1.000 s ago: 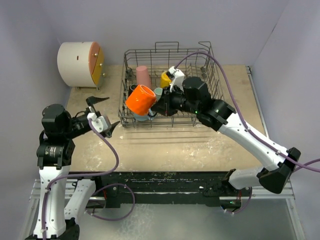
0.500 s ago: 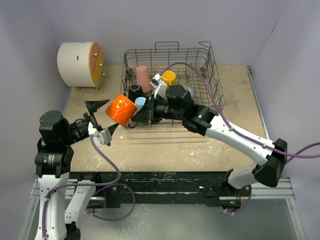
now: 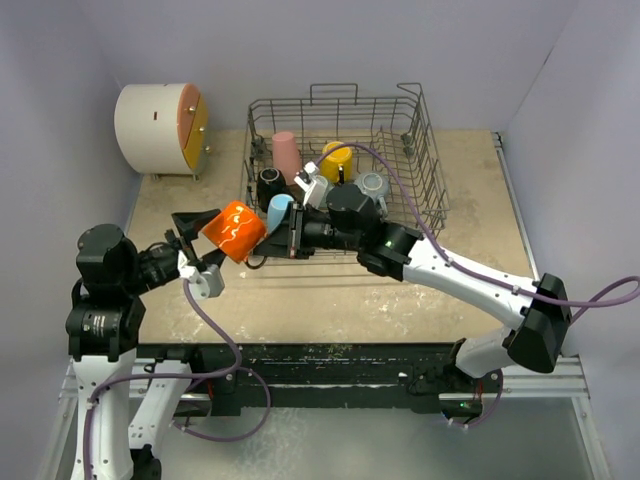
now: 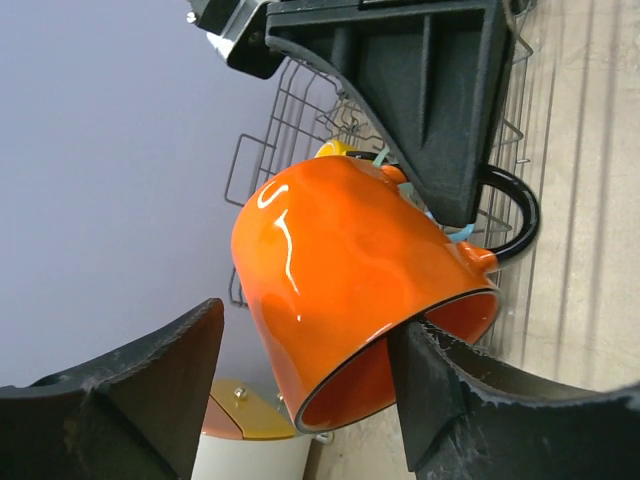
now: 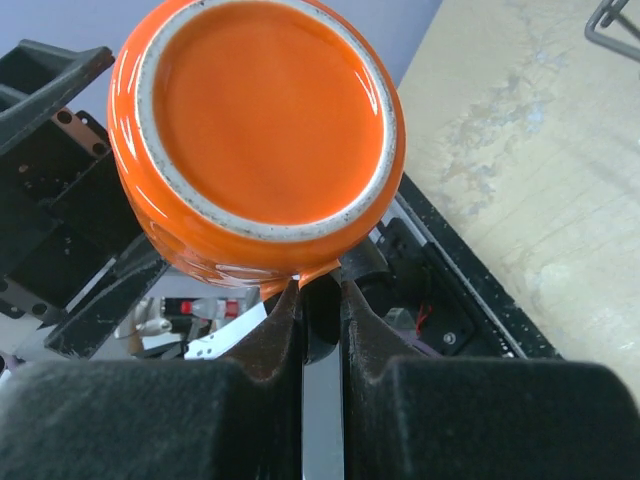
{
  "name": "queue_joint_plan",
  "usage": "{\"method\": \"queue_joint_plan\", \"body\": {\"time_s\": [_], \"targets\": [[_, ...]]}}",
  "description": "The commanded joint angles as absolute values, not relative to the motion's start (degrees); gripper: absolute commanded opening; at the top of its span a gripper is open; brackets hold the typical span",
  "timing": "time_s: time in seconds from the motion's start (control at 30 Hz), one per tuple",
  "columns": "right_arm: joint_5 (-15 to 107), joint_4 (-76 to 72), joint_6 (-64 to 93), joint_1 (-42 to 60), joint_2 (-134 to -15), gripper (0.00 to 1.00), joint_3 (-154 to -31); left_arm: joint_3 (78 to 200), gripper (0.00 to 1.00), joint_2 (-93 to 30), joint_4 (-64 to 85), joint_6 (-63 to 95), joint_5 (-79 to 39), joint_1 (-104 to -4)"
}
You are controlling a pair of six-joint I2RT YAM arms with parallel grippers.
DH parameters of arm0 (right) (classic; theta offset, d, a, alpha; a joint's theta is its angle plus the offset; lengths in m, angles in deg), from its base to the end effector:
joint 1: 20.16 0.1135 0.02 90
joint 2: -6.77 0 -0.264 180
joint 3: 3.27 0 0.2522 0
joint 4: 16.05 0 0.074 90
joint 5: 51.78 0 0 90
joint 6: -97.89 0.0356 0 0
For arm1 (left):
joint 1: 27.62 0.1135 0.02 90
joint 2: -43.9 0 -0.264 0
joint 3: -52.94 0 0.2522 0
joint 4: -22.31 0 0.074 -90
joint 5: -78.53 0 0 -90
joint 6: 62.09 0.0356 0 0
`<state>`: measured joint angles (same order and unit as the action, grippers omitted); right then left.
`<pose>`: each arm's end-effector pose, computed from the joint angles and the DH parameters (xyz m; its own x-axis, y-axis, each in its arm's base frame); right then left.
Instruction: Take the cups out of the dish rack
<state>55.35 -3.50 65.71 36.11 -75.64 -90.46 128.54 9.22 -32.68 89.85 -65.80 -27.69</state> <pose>0.1820 0.2915 0.3816 -0.8498 0.1838 -0.4940 -0.4460 0.2485 0.8598 0.0854 -0.0290 0.4059 0.5817 0.5139 -0.6306 0.5855 0.2736 0.7631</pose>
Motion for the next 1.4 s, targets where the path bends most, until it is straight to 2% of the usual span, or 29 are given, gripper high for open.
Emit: {"method": "queue_joint_plan", "body": {"time_s": [0.0,0.23,0.37,0.6,0.67,0.7,0.73,0.8,0.87,1.07,1.2,1.27,1.37], "targets": [[59.03,-16.82,72.39,36.85,-71.45,0.0,-88.63,129.11,0.66,7.72,-29.94,90.67,-65.3,-27.62],[60.75,-18.78,74.02,38.22,-73.02,0.0,-89.59,128.94,0.48,7.93,-28.88,88.51,-67.34,-27.62],[62.49,-19.65,73.98,39.11,-74.54,0.0,-91.07,128.81,0.35,7.58,-30.89,89.76,-66.62,-27.62],[63.17,-19.09,73.59,39.09,-74.38,0.0,-91.97,129.66,0.28,4.82,-36.0,92.36,-64.37,-27.62],[64.17,-17.53,73.5,39.1,-74.39,0.0,-92.44,128.93,0.16,4.54,-35.6,92.48,-64.19,-27.62],[64.93,-16.15,72.8,39.11,-73.99,0.05,-92.8,128.41,0.08,4.44,-34.73,92.01,-63.63,-27.62],[64.28,-14.38,71.85,38.96,-73.29,0.16,-92.98,127.98,0.02,4.21,-33.48,90.98,-62.13,-27.62],[60.21,-8.29,68.38,38.12,-71.06,0.4,-94.58,127.94,0.0,2.78,-31.52,88.26,-58.35,-27.62],[55.68,0.07,63.95,36.68,-69.25,0.55,-97.91,129.51,0.0,-0.05,-32.28,87.01,-52.97,-27.62],[40.24,24.36,52.22,32.35,-66.66,0.69,-110.13,134.83,0.0,-10.38,-30.49,80.02,-32.39,-27.57],[32.45,35.34,47.03,29.35,-65.98,0.71,-115.8,141.59,0.0,-17.36,-34.5,74.64,-25.95,-27.53],[29.0,39.38,44.93,28.35,-65.87,0.79,-118.05,142.97,0.0,-20.12,-35.34,73.58,-23.64,-27.53],[26.22,43.12,42.19,26.25,-66.09,0.8,-120.19,145.44,0.0,-25.44,-36.6,72.26,-19.37,-27.46]]}}
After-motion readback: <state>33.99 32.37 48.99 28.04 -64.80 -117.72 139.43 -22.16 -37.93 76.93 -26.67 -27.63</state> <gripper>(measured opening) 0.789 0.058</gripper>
